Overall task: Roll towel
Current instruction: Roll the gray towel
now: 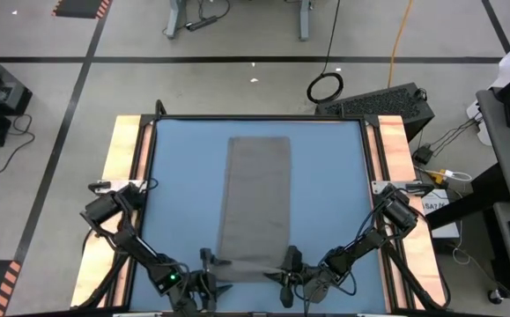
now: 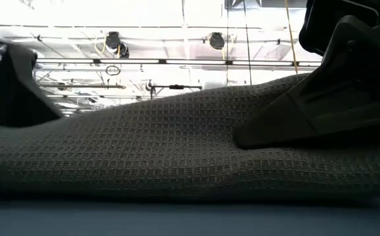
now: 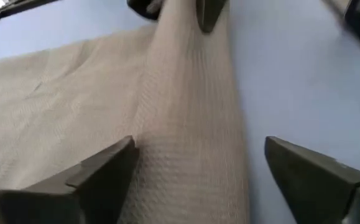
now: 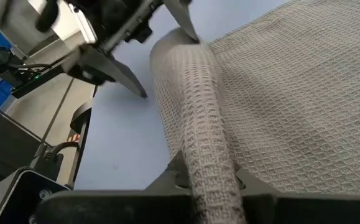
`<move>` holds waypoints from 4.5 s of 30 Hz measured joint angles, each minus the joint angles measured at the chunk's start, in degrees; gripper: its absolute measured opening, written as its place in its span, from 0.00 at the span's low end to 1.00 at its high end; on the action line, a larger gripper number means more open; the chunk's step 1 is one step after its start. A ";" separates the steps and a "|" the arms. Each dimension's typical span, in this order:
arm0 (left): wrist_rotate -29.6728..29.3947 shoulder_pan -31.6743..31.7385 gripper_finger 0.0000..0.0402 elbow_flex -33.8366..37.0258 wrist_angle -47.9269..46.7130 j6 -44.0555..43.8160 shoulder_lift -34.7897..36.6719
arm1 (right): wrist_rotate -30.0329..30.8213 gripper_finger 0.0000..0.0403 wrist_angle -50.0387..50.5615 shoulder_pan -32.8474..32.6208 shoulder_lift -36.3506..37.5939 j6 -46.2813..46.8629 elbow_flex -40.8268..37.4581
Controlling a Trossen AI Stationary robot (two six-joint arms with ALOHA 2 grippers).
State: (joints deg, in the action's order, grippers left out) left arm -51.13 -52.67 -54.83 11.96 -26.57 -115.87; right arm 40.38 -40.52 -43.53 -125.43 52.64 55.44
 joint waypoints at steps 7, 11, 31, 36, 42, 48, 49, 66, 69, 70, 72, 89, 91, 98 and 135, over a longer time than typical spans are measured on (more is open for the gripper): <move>-0.78 0.12 0.95 -0.13 -0.11 -3.02 -2.43 | 0.00 0.02 0.00 -0.02 0.00 -0.07 0.02; -0.03 0.60 0.88 -0.15 -0.26 -4.60 -2.43 | -0.05 0.04 0.00 -0.04 -0.04 -0.85 0.04; 16.39 6.31 0.21 -0.19 -0.76 -12.02 -1.97 | 0.10 0.49 15.42 -4.44 7.05 -13.79 0.00; 18.70 7.13 0.10 -0.17 -0.23 -12.10 -2.01 | 4.62 0.67 24.04 -7.18 11.42 -14.47 0.00; 21.64 8.12 0.08 -0.20 0.13 -12.16 -1.93 | 11.63 0.81 23.83 -11.13 13.57 -20.45 0.04; 25.65 9.33 0.09 -0.17 2.42 -12.15 -1.93 | 12.28 0.82 12.35 -11.90 9.33 -30.72 0.13; 26.33 9.46 0.09 -0.16 2.82 -12.15 -1.93 | 12.26 0.82 10.46 -11.56 8.06 -31.78 0.34; 27.43 9.65 0.09 -0.13 2.96 -13.51 -1.93 | 12.02 0.82 10.33 -6.80 -2.03 -23.65 4.83; 27.41 9.31 0.09 -0.13 2.91 -13.51 -1.93 | 12.27 0.80 11.53 -6.72 -2.03 -20.58 4.89; 27.38 9.17 0.09 -0.13 2.83 -13.55 -1.93 | 12.27 0.80 11.78 -6.71 -2.03 -19.74 4.90; 27.02 8.85 0.09 -0.13 2.79 -13.64 -1.95 | 12.25 0.78 11.63 -6.79 -2.03 -19.29 4.90; 27.58 8.40 0.09 -0.02 3.75 -13.81 -2.01 | 12.30 0.86 21.88 -6.58 -1.90 -10.34 8.63; 27.52 8.40 0.09 -0.02 3.74 -14.71 -2.01 | 11.34 0.83 22.13 -6.09 -1.86 -9.25 8.66; 27.21 8.40 0.09 -0.02 3.74 -16.43 -1.98 | 11.15 0.64 22.31 -5.92 -1.86 -6.62 8.68; -0.96 -2.28 0.75 0.02 5.91 10.39 1.78 | -1.76 0.06 16.66 -2.96 1.16 11.86 8.50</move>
State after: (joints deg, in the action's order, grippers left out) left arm -52.09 -54.96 -54.81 17.86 -16.18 -114.10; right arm 38.63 -23.86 -46.49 -124.26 64.50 63.94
